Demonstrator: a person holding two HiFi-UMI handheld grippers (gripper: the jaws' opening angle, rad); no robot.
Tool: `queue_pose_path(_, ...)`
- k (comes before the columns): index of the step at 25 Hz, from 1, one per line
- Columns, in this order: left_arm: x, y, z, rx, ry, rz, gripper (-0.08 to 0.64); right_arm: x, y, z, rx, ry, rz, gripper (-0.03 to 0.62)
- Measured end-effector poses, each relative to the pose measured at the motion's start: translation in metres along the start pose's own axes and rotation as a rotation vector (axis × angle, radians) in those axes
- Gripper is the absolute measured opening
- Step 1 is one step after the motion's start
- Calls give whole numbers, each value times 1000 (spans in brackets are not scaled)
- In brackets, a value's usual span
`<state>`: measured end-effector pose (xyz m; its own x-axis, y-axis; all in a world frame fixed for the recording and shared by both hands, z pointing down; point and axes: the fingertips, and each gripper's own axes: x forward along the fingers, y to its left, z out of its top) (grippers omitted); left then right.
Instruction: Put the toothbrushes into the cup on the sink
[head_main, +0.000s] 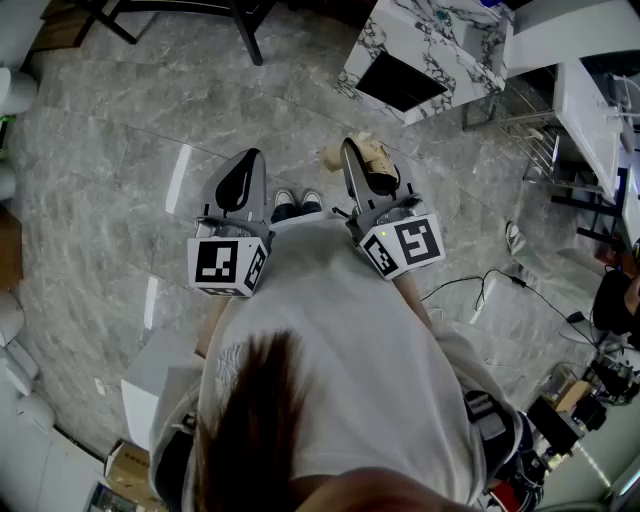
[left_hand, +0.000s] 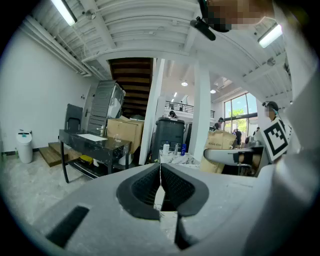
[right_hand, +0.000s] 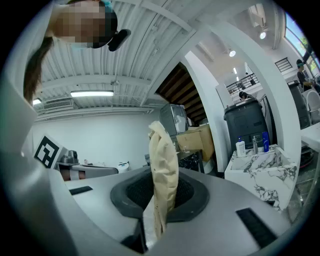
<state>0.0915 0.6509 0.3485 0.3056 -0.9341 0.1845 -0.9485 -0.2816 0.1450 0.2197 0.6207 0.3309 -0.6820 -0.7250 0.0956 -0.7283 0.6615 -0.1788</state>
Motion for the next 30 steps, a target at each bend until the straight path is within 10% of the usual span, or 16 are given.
queue_pose_path(30,2,-15,-3,-5,-30,58,17,-32,-32,-10,14,-10,15,52)
